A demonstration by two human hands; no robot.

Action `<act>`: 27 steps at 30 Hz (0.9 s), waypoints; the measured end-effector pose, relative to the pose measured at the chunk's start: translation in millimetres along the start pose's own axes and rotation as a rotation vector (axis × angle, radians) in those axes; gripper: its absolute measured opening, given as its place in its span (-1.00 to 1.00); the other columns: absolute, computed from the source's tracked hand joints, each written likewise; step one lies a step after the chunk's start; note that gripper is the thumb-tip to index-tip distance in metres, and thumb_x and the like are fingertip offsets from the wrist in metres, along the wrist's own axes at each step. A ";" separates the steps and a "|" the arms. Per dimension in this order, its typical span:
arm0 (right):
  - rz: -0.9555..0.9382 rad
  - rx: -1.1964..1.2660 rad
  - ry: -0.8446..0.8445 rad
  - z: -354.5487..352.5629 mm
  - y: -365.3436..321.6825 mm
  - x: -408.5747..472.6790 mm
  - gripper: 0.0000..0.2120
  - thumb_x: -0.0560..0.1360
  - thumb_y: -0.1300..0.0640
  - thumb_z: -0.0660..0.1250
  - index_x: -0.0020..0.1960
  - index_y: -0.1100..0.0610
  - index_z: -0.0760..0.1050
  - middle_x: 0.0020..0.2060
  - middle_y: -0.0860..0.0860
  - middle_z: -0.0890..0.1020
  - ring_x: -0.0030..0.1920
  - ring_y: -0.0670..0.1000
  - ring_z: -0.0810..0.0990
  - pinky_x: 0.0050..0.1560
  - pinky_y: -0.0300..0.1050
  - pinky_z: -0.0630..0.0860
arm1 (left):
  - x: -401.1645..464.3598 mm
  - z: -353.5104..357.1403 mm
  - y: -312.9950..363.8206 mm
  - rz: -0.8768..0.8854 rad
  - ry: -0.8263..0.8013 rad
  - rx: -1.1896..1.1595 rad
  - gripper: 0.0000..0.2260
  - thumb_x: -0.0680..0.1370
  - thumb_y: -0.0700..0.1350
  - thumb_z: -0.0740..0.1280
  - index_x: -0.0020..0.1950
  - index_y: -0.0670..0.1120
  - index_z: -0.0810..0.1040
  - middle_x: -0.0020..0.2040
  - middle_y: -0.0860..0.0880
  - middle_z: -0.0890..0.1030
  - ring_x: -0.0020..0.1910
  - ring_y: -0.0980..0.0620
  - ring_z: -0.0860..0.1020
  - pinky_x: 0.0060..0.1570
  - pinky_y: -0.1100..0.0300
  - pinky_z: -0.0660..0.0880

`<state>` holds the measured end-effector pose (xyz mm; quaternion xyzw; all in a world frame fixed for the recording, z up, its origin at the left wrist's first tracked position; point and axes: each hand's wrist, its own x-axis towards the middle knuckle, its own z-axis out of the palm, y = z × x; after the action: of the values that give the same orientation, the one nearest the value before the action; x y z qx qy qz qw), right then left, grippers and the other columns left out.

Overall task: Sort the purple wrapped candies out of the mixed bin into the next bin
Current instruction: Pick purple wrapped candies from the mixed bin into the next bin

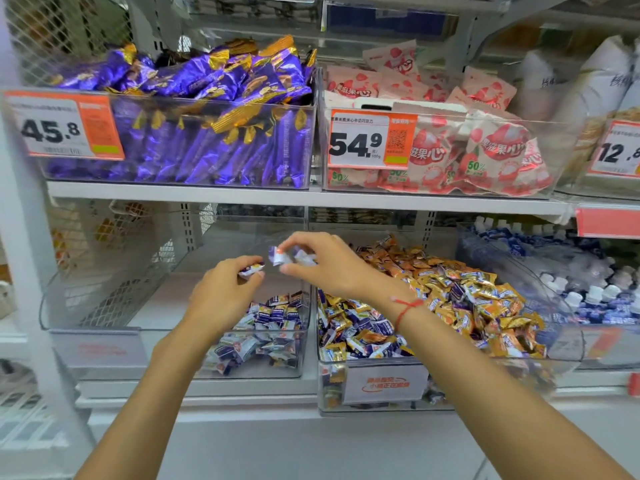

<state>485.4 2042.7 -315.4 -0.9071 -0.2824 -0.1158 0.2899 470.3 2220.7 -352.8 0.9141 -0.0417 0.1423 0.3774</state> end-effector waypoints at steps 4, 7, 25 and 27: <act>0.034 -0.214 -0.208 7.9 4.4 18.8 -0.44 0.54 -0.08 0.33 0.48 0.00 0.28 0.25 0.04 0.52 0.30 0.10 0.42 0.28 0.07 0.34 | 0.3 2.0 -16.0 0.003 -0.131 0.068 -0.56 0.59 -0.05 0.30 0.47 0.08 0.34 0.37 0.05 0.48 0.33 -0.04 0.45 0.29 -0.06 0.39; 0.057 -0.152 -0.112 -10.9 16.1 -7.9 -0.49 0.58 -0.07 0.26 0.49 -0.04 0.26 0.38 0.00 0.43 0.41 0.06 0.33 0.37 0.12 0.30 | -1.6 4.3 -18.6 0.017 -0.172 0.150 -0.54 0.59 -0.06 0.31 0.47 0.11 0.31 0.43 0.08 0.41 0.40 -0.03 0.38 0.32 -0.04 0.35; 0.341 -0.052 -0.001 -37.7 88.2 -97.4 -0.84 0.48 0.10 0.45 0.04 0.09 0.62 -0.15 -0.05 0.64 -0.27 -0.09 0.58 -0.18 -0.17 0.46 | -34.3 73.5 83.6 0.428 -0.168 0.101 -0.67 0.64 0.01 0.20 0.41 0.22 0.38 0.27 0.20 0.54 0.20 0.19 0.52 0.19 0.14 0.46; 0.403 0.297 0.164 -52.5 78.4 -97.6 -0.76 0.43 0.11 0.50 0.09 0.06 0.63 -0.14 -0.07 0.67 -0.30 -0.12 0.63 -0.23 -0.29 0.52 | -34.4 76.0 87.9 0.379 -0.188 0.075 -0.62 0.63 0.14 0.14 0.46 0.17 0.34 0.30 0.14 0.54 0.21 0.14 0.54 0.20 0.08 0.48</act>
<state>449.0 1915.5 -345.8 -0.8802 -0.0852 -0.0862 0.4589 438.7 2103.7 -354.5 0.9127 -0.2424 0.1263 0.3039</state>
